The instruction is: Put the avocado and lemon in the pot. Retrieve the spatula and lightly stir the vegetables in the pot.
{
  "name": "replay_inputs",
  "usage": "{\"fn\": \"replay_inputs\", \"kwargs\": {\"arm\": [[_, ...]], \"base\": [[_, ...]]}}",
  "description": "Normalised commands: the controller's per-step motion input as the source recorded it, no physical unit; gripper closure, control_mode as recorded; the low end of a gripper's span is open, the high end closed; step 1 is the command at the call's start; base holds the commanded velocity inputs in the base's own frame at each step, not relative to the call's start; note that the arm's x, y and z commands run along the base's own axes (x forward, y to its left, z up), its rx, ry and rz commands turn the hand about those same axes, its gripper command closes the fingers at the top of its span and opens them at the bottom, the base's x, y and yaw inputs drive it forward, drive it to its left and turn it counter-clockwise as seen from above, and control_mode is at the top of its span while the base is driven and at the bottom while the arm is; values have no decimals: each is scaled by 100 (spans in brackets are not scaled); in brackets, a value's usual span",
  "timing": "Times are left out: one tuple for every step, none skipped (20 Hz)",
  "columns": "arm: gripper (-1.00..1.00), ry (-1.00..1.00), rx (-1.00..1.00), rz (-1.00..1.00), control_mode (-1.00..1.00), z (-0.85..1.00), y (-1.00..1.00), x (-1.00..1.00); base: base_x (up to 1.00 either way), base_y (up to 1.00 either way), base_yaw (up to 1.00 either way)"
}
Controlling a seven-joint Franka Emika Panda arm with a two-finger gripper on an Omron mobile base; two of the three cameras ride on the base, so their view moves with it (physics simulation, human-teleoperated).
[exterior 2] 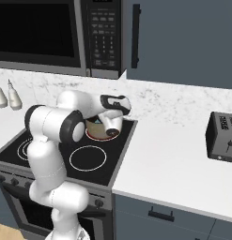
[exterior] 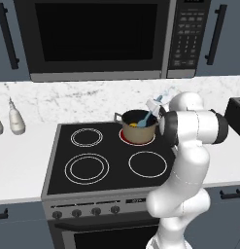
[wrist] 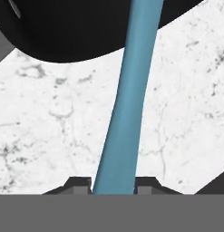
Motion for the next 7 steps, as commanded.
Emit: {"fn": "replay_inputs", "kwargs": {"arm": [[100, -12, -2, 0, -100, -3, 1, 0], [100, -14, -4, 0, -100, -2, 6, 0], [100, -19, -6, 0, -100, 0, 9, 0], [100, -25, -8, -1, -100, 0, 12, 0], [100, -28, -9, -3, -100, 0, 9, 0], [100, -30, -9, -4, -100, 0, 9, 0], [100, -30, -7, -4, -100, 0, 11, 5]], "base": [[0, 0, 0], [0, 0, 0], [0, 0, 0], [0, 0, 0], [0, 0, 0], [0, 0, 0], [0, 0, 0]]}}
